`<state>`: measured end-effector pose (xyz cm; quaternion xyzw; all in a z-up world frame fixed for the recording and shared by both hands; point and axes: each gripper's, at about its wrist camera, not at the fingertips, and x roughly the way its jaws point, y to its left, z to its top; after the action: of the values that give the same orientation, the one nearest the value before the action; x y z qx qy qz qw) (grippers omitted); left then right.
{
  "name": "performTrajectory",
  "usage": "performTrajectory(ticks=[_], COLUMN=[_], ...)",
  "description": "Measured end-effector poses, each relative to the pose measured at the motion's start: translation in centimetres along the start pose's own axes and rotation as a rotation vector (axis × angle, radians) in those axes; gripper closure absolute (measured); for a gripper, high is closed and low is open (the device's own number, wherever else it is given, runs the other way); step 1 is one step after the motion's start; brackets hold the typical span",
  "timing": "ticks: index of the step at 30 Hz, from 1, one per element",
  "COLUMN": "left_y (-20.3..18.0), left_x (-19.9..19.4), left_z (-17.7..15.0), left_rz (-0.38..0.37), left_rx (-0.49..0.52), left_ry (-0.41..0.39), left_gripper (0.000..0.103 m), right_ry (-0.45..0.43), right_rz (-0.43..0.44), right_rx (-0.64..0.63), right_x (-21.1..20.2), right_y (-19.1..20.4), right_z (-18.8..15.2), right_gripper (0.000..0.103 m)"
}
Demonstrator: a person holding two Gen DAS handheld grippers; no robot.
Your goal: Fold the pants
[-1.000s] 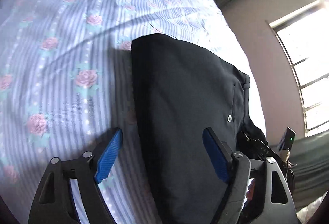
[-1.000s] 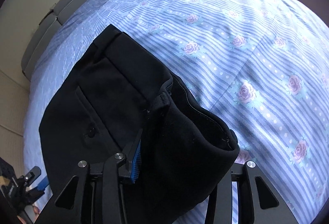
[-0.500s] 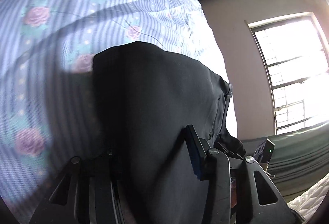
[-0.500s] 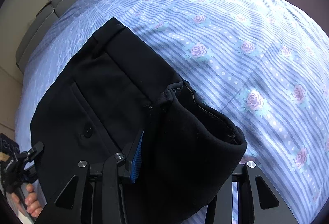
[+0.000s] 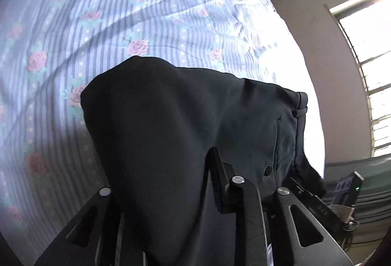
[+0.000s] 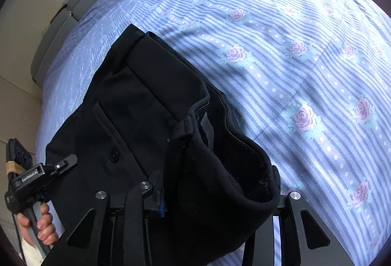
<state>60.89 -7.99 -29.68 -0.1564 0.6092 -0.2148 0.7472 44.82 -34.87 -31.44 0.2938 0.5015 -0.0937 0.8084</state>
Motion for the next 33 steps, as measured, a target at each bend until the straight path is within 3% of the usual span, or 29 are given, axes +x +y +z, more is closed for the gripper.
performTrajectory(ticks=[2,12,20,27,33], left_y=[-1.8,-7.5,-9.7,-8.8,-4.1], left_x=[-1.1,-10.3,-21.9,-31.2,-37.9], left_z=[-0.5,-6.1,-16.2,-25.3,-31.8], left_rz=[0.026,0.036,0.069,0.117,0.196], left_rx=[0.023,-0.002,-0.129,-0.223,-0.309], left_ry=[-0.023,-0.100,-0.231,-0.373,-0.426], left_gripper=[0.087,0.088,0.088,0.088,0.088], right_ry=[0.020,0.024,0.087,0.122,0.136], right_rz=[0.033,0.127,0.227,0.307,0.368], right_rx=[-0.002,-0.193,-0.340,-0.530,-0.671], right_x=[-0.8,-9.8,-19.1,-25.7,-29.0], right_y=[0.0,2.8,3.9,8.0,14.1], right_z=[0.1,-0.2,-2.0,-5.6,-11.4], right_gripper=[0.072,0.077,0.077,0.077,0.077])
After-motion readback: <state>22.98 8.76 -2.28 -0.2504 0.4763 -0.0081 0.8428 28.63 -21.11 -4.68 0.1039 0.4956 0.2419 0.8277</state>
